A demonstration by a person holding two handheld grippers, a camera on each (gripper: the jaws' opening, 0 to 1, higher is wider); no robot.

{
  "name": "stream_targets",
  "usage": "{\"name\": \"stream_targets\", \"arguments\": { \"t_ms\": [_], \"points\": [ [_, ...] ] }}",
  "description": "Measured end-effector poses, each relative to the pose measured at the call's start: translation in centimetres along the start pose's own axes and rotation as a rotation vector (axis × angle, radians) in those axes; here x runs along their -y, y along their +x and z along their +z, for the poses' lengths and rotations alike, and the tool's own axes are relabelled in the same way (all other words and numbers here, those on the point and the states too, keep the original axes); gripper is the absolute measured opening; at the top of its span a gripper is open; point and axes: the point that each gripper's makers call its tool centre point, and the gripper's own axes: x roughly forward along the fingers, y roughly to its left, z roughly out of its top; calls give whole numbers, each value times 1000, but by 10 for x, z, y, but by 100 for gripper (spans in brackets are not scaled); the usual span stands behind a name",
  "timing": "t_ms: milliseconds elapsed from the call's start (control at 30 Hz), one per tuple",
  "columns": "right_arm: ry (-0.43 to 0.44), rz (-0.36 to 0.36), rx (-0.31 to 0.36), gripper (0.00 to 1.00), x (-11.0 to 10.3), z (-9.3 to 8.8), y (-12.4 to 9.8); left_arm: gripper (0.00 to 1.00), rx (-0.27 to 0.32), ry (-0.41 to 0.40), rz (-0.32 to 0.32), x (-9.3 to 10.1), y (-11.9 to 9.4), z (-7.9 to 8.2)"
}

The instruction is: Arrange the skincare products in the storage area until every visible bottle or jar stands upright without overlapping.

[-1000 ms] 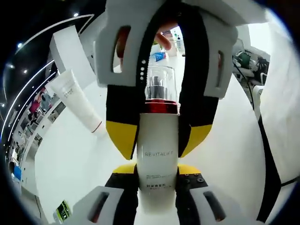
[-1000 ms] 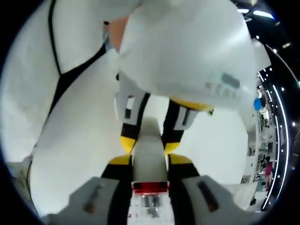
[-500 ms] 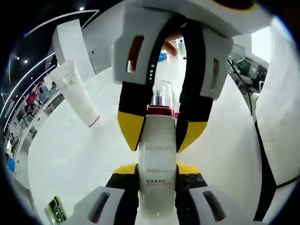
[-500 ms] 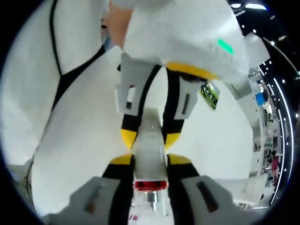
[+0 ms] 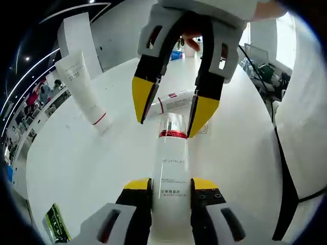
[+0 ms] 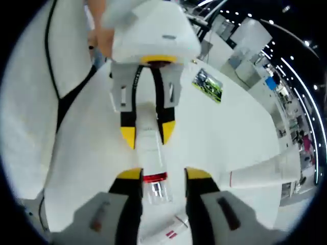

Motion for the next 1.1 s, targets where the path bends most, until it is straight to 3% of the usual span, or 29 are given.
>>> {"name": "stream_targets", "arguments": {
  "t_ms": [267, 367, 467, 567, 600, 733, 800, 933, 1100],
  "points": [
    [370, -65, 79, 38, -4, -30, -23, 26, 13, -58, 3, -4, -5, 2],
    [550, -59, 121, 38, -13, -33, -25, 26, 28, -111, 4, -6, -7, 4],
    [660, -54, 109, 39, -19, -37, -23, 26, 29, -142, 8, -7, -8, 3],
    [782, -28, 155, 38, -23, -29, -20, 26, 30, -177, 9, -7, -8, 2],
    [810, -26, 197, 38, -24, -20, -20, 26, 29, -181, 12, -7, -8, 1],
    [815, -12, 205, 38, -30, -10, -19, 26, 15, -230, 17, -5, -10, -3],
    [878, 46, 209, 38, -41, -3, -12, 26, 5, -277, 23, -2, -10, -7],
    [943, 84, 198, 39, -47, -2, -1, 26, -10, -342, 31, 2, -9, -13],
    [994, 124, 212, 42, -51, 4, 5, 27, -32, -434, -10, 17, -7, -19]
  ]
}}
